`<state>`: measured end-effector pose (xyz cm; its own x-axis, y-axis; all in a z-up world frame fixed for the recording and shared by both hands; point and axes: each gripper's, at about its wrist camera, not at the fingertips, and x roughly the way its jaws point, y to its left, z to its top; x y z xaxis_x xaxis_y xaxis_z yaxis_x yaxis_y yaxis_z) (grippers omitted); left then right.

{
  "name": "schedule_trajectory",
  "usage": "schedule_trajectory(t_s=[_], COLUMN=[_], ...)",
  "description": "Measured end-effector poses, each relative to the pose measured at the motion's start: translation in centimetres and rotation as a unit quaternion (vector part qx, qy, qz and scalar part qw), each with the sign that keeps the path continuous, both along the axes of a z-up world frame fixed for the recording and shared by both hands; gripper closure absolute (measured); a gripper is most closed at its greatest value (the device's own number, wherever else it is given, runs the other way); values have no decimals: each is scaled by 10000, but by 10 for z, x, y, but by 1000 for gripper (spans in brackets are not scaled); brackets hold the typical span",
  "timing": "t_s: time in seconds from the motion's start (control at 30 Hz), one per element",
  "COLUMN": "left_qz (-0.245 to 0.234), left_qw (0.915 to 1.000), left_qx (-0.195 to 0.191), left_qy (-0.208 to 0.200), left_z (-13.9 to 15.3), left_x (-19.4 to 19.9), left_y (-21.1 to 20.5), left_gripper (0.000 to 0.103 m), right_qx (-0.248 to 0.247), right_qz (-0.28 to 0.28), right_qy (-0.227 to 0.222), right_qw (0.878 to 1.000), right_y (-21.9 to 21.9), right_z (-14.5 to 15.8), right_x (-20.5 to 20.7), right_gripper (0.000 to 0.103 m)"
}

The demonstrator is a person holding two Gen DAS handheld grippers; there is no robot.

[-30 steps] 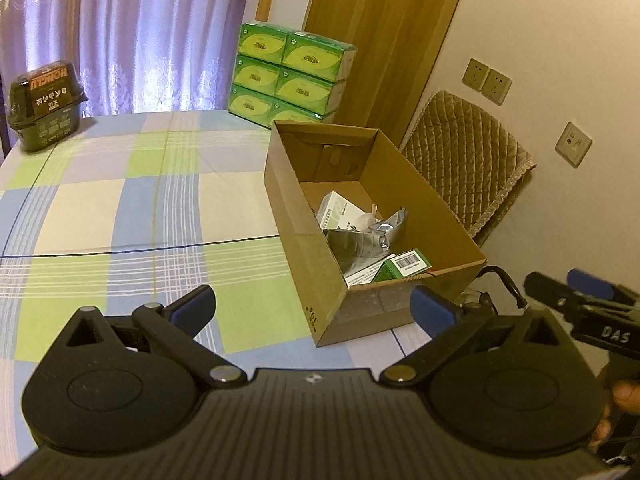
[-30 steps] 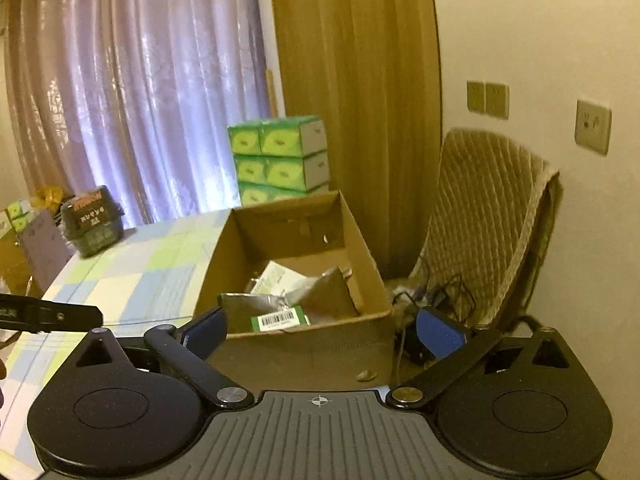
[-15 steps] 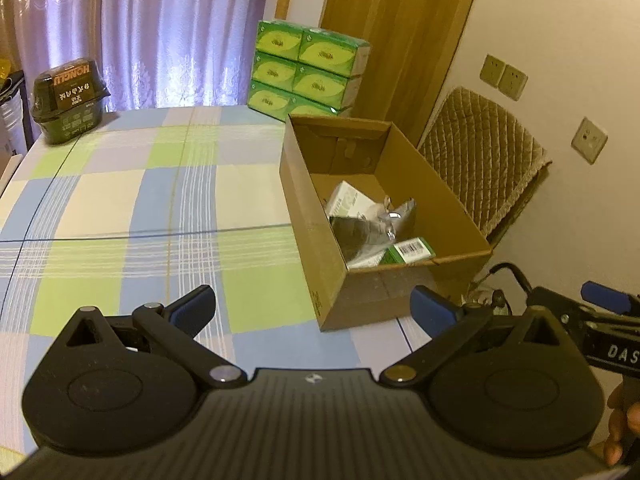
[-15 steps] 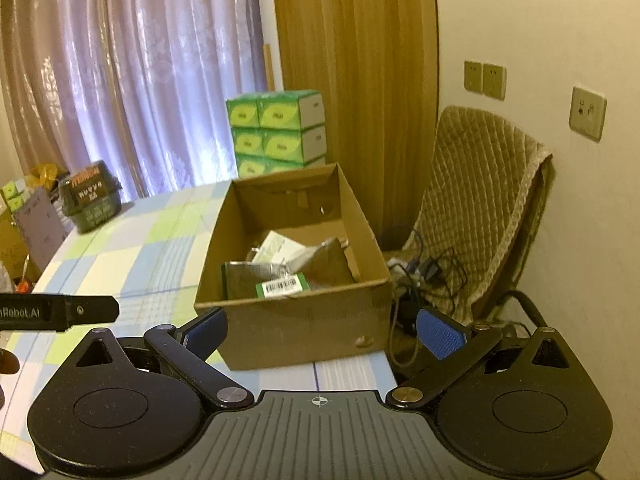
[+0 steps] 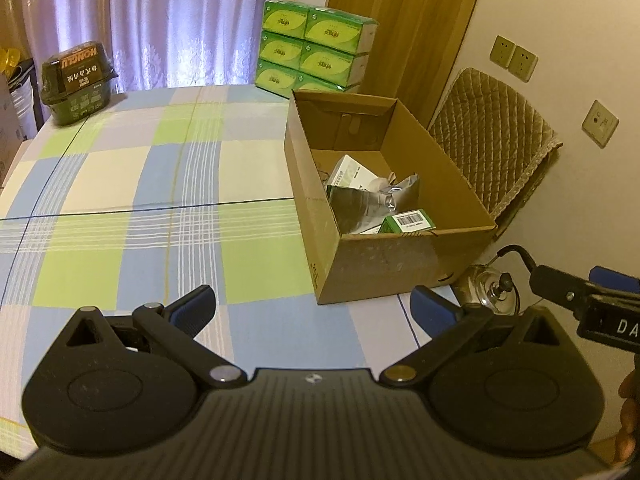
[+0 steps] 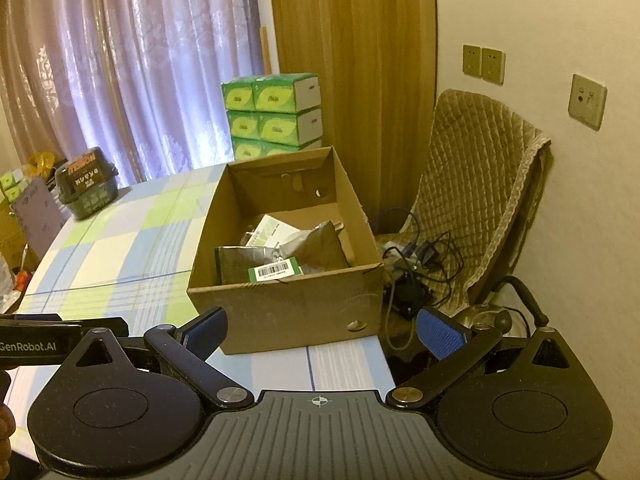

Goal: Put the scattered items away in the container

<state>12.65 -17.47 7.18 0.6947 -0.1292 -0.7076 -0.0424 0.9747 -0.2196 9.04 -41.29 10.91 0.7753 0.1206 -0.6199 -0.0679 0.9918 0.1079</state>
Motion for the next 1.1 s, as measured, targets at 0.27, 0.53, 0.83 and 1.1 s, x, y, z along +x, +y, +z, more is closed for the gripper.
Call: schedule_trajectory(t_s=[0.27, 0.53, 0.83, 1.1], left_qz=[-45, -90, -118, -121], left_qw=[9999, 9999, 9998, 9998], left_qx=[105, 137, 170, 166], left_qy=[19, 9, 30, 33], left_z=[-3, -3, -5, -6], left_x=[0, 1, 2, 3], left_y=[-3, -6, -8, -9], left_gripper=[1, 1, 1, 1], right_qx=[-9, -25, -30, -24], right_qz=[31, 63, 85, 80], right_qy=[74, 122, 158, 183], right_qw=[10000, 9999, 9998, 9998], right_y=[1, 4, 6, 5], right_z=[0, 2, 1, 0], right_x=[1, 5, 7, 8], right_gripper=[0, 0, 0, 0])
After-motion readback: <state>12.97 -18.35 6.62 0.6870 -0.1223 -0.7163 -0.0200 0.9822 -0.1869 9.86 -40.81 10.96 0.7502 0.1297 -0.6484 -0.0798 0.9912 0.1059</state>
